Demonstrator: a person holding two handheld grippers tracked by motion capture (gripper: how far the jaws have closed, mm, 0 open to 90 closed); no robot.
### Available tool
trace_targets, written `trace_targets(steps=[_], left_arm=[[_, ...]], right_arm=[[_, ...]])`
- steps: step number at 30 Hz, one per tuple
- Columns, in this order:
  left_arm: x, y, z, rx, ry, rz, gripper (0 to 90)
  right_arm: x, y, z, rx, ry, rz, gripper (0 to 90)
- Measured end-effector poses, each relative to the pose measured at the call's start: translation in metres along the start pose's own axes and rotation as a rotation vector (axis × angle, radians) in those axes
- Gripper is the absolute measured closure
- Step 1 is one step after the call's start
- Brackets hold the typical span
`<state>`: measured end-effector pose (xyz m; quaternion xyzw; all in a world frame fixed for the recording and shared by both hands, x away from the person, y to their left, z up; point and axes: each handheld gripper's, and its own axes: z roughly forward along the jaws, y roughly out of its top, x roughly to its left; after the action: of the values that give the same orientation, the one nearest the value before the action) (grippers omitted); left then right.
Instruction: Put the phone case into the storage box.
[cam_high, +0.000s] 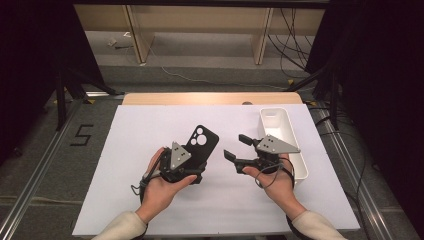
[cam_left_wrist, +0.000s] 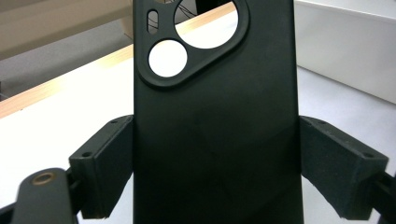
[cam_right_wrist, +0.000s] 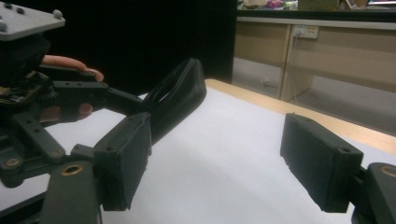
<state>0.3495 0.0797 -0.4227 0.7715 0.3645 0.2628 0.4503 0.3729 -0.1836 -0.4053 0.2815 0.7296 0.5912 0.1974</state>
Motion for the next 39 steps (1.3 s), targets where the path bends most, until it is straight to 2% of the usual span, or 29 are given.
trace_targets(steps=[6, 12, 17, 22, 28, 39], left_arm=[[-0.007, 0.002, 0.003, -0.004, -0.014, 0.011, 14.4], [-0.012, 0.003, 0.005, -0.003, -0.024, 0.020, 14.4], [-0.015, 0.003, 0.007, -0.005, -0.030, 0.022, 14.4], [-0.017, 0.004, 0.007, -0.008, -0.030, 0.030, 14.4], [-0.022, 0.002, 0.008, -0.006, -0.040, 0.046, 14.4], [-0.033, -0.003, 0.011, -0.014, -0.049, 0.107, 14.4]], right_arm=[[0.000, -0.001, 0.006, 0.003, -0.004, 0.005, 28.7], [-0.001, -0.001, 0.010, -0.001, 0.012, 0.030, 34.0], [0.000, 0.000, 0.013, 0.002, 0.027, 0.031, 37.5], [0.000, 0.001, 0.014, -0.006, 0.029, 0.039, 37.2], [-0.006, 0.011, 0.014, -0.025, 0.021, 0.047, 35.6], [-0.006, 0.017, 0.026, 0.016, 0.032, 0.070, 35.4]])
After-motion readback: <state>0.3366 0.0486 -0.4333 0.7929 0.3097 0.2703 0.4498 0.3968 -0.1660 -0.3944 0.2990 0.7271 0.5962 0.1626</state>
